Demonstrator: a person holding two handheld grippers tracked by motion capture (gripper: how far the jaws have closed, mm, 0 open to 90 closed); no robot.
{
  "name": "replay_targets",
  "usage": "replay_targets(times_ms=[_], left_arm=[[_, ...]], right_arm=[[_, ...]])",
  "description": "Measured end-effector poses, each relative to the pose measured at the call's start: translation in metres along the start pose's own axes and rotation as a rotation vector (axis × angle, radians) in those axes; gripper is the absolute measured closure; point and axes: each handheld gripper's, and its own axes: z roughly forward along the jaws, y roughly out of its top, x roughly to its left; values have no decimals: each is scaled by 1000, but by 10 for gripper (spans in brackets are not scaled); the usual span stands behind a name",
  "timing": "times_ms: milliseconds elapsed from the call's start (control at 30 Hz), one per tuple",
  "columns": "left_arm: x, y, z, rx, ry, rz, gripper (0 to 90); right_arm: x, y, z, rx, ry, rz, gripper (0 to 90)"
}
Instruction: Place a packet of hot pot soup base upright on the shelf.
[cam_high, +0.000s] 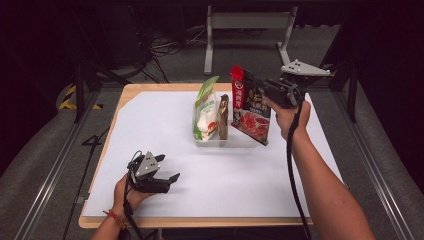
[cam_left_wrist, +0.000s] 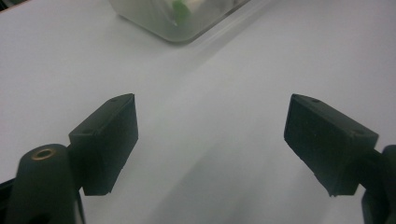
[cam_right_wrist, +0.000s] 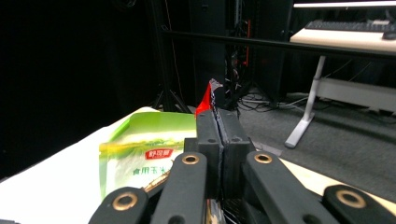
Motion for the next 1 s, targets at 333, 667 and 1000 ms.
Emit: replay_targets(times_ms=[333,667,1000], left_arm=[[0,0,-1,-7,-6,0,183],[1,-1,-1,-6,-8,-1,183],[1,-1,0,-3,-8,-9,182]], right_arm=[[-3,0,31,9,-40,1,890],[-8,-7,48,7,-43,11,889],[-13,-24,53,-4,-18,16,888]])
